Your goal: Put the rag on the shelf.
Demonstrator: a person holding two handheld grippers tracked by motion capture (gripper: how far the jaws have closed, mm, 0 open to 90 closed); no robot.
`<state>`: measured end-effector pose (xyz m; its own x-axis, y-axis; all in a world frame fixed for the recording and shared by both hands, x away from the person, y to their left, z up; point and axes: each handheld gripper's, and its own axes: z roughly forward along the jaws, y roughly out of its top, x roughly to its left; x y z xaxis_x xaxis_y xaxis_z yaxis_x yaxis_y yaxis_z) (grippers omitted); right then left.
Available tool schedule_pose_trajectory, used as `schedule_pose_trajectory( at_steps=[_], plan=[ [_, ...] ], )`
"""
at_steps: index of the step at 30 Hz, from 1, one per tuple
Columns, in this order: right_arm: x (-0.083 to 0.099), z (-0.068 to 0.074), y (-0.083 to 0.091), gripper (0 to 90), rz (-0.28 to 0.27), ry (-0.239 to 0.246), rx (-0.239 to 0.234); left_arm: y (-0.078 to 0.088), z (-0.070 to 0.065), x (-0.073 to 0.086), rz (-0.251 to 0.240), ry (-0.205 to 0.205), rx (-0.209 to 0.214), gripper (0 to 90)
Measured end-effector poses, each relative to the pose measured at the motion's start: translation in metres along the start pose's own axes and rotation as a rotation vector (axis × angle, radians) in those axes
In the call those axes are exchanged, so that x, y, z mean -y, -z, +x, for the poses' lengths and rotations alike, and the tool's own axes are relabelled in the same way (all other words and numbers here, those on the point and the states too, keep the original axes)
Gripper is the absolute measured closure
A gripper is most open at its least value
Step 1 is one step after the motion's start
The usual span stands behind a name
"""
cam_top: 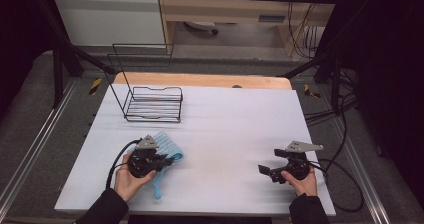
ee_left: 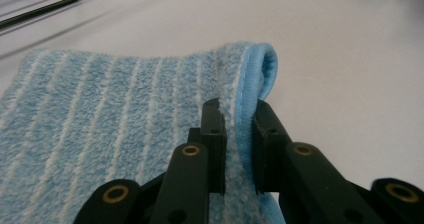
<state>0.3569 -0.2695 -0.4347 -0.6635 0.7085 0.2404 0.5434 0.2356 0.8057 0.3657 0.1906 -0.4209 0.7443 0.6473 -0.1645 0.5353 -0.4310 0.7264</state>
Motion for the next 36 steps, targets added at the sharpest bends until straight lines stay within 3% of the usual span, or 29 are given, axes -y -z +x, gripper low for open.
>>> schedule_pose_trajectory(
  at_steps=[11, 19, 23, 26, 27, 29, 36],
  plan=[
    [0.000, 0.000, 0.000, 0.8, 0.001, -0.002, 0.000, -0.009, -0.025, 0.000, 0.000, -0.054, 0.087, 78.5],
    [0.000, 0.001, -0.001, 0.9, 0.005, -0.003, 0.000, -0.020, -0.033, 0.004, 0.059, -0.082, 0.095, 75.2],
    [0.000, 0.001, -0.001, 0.9, 0.010, -0.002, 0.002, -0.015, -0.033, 0.004, 0.049, -0.096, 0.089, 66.9],
    [0.000, 0.001, -0.002, 1.1, 0.008, -0.006, -0.001, -0.007, -0.032, 0.003, 0.029, -0.101, 0.071, 50.6],
    [0.000, 0.001, -0.002, 1.1, 0.008, -0.006, -0.001, -0.004, -0.031, 0.003, 0.023, -0.099, 0.061, 50.6],
    [-0.001, 0.002, -0.003, 1.1, 0.012, -0.007, 0.002, 0.002, -0.026, 0.003, 0.010, -0.089, 0.043, 40.4],
    [-0.005, 0.008, -0.008, 1.2, 0.013, 0.007, 0.003, 0.023, -0.006, 0.005, -0.039, -0.051, -0.014, 24.2]
  ],
)
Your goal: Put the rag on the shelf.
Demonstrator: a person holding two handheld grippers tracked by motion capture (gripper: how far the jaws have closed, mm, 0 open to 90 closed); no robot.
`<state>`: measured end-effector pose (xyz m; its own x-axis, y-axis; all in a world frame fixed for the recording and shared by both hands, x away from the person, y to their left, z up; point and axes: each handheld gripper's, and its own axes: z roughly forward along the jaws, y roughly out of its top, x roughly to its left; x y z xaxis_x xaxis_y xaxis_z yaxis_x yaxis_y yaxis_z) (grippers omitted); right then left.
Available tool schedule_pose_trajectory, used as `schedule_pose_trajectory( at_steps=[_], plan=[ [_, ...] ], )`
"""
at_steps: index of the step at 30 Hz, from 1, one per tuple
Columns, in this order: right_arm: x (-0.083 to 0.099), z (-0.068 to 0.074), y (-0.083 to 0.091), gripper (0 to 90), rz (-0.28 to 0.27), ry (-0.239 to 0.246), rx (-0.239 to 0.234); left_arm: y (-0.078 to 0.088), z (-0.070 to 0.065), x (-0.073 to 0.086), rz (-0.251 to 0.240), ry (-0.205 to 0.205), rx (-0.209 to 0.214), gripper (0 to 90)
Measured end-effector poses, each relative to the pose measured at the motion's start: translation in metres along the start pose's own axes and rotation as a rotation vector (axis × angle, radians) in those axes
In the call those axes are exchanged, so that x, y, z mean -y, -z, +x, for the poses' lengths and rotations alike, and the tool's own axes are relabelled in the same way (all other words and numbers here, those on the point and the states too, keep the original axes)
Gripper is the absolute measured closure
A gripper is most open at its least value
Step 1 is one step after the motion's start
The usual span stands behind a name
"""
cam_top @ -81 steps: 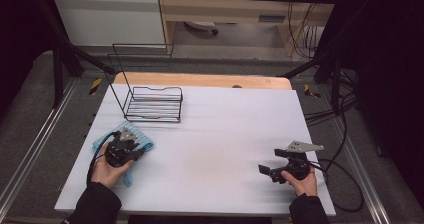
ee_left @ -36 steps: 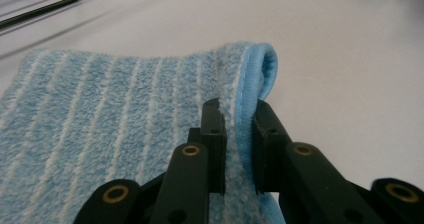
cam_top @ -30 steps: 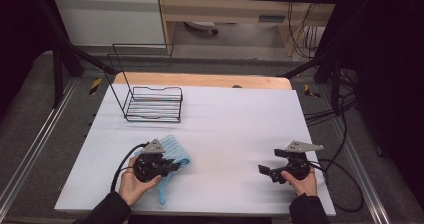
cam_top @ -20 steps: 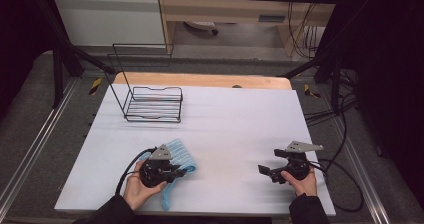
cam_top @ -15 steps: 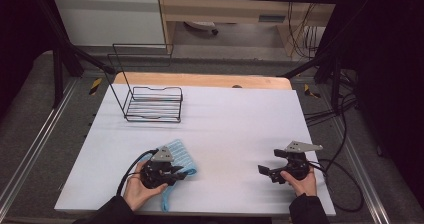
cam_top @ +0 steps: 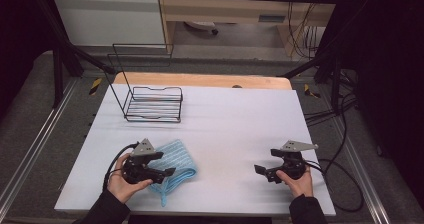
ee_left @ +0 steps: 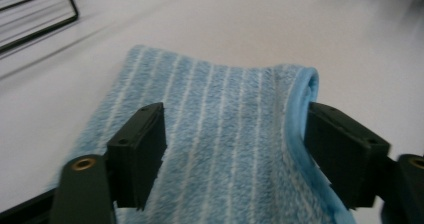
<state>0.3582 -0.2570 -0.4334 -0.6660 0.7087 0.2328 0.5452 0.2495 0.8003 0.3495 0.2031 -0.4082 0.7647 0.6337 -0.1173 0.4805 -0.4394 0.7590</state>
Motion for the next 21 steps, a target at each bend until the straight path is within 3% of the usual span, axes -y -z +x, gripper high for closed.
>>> schedule_pose_trajectory(
  at_steps=[6, 14, 21],
  plan=[
    [-0.009, 0.010, -0.011, 1.2, 0.005, 0.006, -0.015, 0.015, 0.014, 0.001, -0.024, 0.015, -0.049, 13.3],
    [-0.022, 0.023, -0.029, 1.1, 0.023, 0.028, -0.028, 0.022, 0.034, 0.013, -0.024, 0.066, -0.117, 8.2],
    [-0.039, 0.042, -0.052, 1.0, 0.039, 0.054, -0.042, 0.027, 0.048, 0.024, -0.024, 0.096, -0.130, 7.0]
  ],
)
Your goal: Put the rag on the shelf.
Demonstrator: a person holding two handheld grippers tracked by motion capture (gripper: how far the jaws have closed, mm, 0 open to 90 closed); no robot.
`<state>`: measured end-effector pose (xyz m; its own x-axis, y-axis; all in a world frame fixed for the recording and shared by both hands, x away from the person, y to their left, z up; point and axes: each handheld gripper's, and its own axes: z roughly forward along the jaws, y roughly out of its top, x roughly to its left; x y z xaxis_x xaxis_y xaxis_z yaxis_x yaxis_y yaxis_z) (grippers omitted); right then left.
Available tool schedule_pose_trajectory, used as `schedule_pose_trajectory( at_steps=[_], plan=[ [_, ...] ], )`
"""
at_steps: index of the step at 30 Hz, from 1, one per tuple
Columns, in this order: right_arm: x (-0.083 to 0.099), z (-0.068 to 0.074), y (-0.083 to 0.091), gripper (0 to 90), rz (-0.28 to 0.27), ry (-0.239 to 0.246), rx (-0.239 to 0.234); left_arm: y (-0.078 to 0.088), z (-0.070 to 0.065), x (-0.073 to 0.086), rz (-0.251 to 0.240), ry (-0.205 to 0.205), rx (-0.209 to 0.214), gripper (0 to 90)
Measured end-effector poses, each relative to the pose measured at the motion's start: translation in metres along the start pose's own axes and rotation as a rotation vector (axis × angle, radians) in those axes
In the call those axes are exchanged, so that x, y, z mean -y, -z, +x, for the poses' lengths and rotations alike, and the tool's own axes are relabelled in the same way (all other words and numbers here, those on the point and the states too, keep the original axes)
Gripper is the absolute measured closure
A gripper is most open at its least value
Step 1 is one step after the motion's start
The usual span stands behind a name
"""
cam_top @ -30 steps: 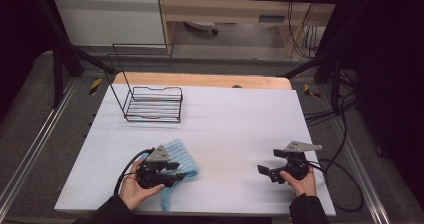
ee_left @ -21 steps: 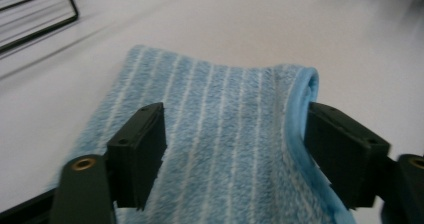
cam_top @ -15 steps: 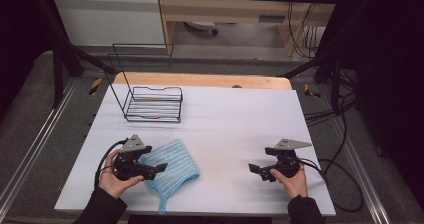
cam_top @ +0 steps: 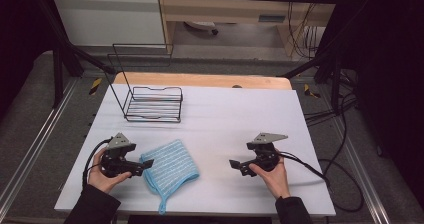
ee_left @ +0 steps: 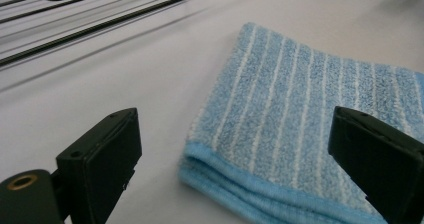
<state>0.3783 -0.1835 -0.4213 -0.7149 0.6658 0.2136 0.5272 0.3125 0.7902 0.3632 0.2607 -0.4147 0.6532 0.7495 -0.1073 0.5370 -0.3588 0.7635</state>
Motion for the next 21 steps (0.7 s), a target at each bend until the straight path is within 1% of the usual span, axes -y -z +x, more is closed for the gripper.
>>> schedule_pose_trajectory(
  at_steps=[1, 3, 4, 5, 6, 7, 9, 12, 13, 14, 15, 16, 17, 21],
  plan=[
    [0.000, 0.000, 0.000, 1.0, 0.000, 0.000, 0.000, 0.001, 0.002, 0.001, 0.000, 0.002, 0.001, 7.0],
    [-0.005, 0.004, -0.006, 1.0, 0.002, 0.003, -0.003, 0.002, 0.005, 0.004, -0.003, 0.006, -0.001, 6.9],
    [-0.011, 0.009, -0.013, 1.1, -0.004, 0.011, -0.011, 0.003, 0.006, 0.004, -0.005, 0.009, -0.002, 6.7],
    [-0.011, 0.009, -0.013, 1.1, -0.004, 0.011, -0.011, 0.004, 0.008, 0.005, -0.006, 0.015, -0.004, 6.7],
    [-0.018, 0.013, -0.020, 1.2, -0.006, 0.015, -0.016, 0.004, 0.009, 0.006, -0.009, 0.018, -0.004, 6.7],
    [-0.018, 0.013, -0.020, 1.2, -0.006, 0.015, -0.016, 0.005, 0.011, 0.006, -0.013, 0.019, -0.003, 6.7],
    [-0.026, 0.018, -0.027, 1.6, -0.009, 0.024, -0.017, 0.006, 0.013, 0.007, -0.018, 0.023, -0.006, 6.7],
    [-0.036, 0.025, -0.040, 2.2, -0.013, 0.034, -0.025, 0.007, 0.016, 0.008, -0.023, 0.025, -0.006, 6.7],
    [-0.043, 0.030, -0.050, 2.4, -0.009, 0.041, -0.028, 0.007, 0.017, 0.008, -0.023, 0.029, -0.009, 6.7],
    [-0.043, 0.030, -0.050, 2.4, -0.009, 0.041, -0.028, 0.007, 0.018, 0.009, -0.023, 0.031, -0.007, 6.7],
    [-0.046, 0.033, -0.056, 2.4, -0.006, 0.046, -0.027, 0.007, 0.019, 0.009, -0.023, 0.032, -0.008, 6.8],
    [-0.052, 0.037, -0.066, 3.0, -0.003, 0.052, -0.026, 0.006, 0.020, 0.010, -0.023, 0.037, -0.008, 6.8],
    [-0.052, 0.037, -0.066, 3.0, -0.003, 0.052, -0.026, 0.006, 0.021, 0.010, -0.022, 0.040, -0.007, 6.8],
    [-0.062, 0.045, -0.087, 5.0, 0.006, 0.057, -0.041, 0.005, 0.024, 0.012, -0.016, 0.044, -0.012, 6.8]
  ],
)
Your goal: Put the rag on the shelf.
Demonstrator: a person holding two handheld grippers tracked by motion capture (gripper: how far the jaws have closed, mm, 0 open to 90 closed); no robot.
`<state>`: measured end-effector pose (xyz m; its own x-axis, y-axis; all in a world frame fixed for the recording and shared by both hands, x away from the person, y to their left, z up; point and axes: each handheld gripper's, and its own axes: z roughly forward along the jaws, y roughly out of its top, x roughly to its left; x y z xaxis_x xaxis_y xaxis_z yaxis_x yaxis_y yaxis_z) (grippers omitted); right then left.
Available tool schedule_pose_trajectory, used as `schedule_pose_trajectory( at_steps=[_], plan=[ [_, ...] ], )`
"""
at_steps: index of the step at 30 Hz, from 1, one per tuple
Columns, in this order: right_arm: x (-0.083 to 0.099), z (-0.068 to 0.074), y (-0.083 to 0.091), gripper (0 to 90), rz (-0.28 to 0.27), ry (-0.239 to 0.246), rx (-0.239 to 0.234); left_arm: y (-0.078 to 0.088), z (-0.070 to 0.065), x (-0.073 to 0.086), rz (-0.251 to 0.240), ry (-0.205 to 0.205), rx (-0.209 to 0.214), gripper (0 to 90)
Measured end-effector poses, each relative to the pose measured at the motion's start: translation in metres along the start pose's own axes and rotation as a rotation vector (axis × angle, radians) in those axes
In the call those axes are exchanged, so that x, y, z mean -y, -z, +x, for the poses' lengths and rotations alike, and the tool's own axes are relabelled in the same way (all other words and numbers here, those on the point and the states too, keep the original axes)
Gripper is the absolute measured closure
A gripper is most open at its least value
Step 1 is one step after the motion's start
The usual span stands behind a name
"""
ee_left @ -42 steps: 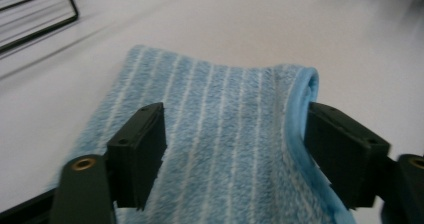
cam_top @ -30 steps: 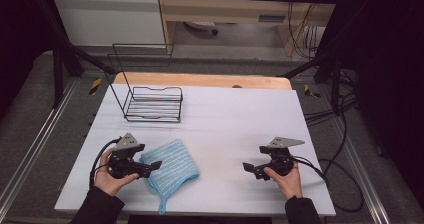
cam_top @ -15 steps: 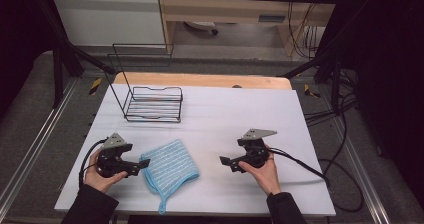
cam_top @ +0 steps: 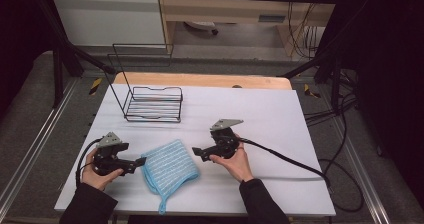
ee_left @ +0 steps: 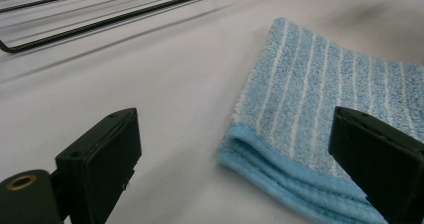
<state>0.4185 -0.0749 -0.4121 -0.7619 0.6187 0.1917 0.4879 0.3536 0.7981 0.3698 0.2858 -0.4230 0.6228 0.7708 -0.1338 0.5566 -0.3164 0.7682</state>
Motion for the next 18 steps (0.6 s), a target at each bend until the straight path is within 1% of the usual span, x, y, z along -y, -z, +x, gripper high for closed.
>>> schedule_pose_trajectory(
  at_steps=[2, 4, 5, 6, 7, 8, 9, 10, 11, 13, 14, 18],
  plan=[
    [-0.005, 0.003, -0.010, 7.1, 0.007, -0.001, -0.004, 0.000, 0.001, 0.000, -0.001, 0.000, -0.007, 6.8],
    [-0.010, 0.005, -0.020, 9.6, 0.021, 0.013, -0.007, 0.000, 0.000, 0.001, -0.002, 0.000, 0.000, 6.8],
    [-0.014, 0.008, -0.029, 12.6, 0.035, 0.012, -0.014, -0.001, 0.000, 0.001, -0.002, -0.001, -0.001, 6.9],
    [-0.016, 0.009, -0.034, 14.5, 0.039, 0.014, -0.020, -0.001, 0.001, 0.001, -0.001, -0.003, -0.001, 6.9],
    [-0.016, 0.009, -0.034, 14.5, 0.039, 0.014, -0.020, -0.002, 0.001, 0.001, 0.001, -0.006, -0.003, 6.9],
    [-0.018, 0.009, -0.038, 16.2, 0.039, 0.011, -0.024, -0.002, 0.001, 0.001, 0.003, -0.004, -0.004, 6.9],
    [-0.020, 0.011, -0.048, 20.0, 0.054, 0.006, -0.030, -0.002, 0.001, 0.001, 0.006, -0.007, -0.010, 7.1],
    [-0.020, 0.011, -0.048, 20.0, 0.054, 0.006, -0.030, -0.002, 0.001, 0.002, 0.006, -0.008, -0.011, 7.1],
    [-0.021, 0.012, -0.052, 22.3, 0.062, 0.004, -0.032, -0.003, 0.001, 0.002, 0.006, -0.008, -0.012, 7.1],
    [-0.023, 0.013, -0.061, 29.4, 0.080, 0.014, -0.030, -0.003, 0.001, 0.002, 0.006, -0.009, -0.013, 7.2],
    [-0.023, 0.013, -0.065, 33.0, 0.079, 0.014, -0.035, -0.003, 0.001, 0.002, 0.006, -0.009, -0.012, 7.2],
    [-0.022, 0.011, -0.077, 48.6, 0.103, 0.000, -0.042, -0.005, 0.000, 0.002, 0.013, -0.012, -0.011, 7.4]
  ],
)
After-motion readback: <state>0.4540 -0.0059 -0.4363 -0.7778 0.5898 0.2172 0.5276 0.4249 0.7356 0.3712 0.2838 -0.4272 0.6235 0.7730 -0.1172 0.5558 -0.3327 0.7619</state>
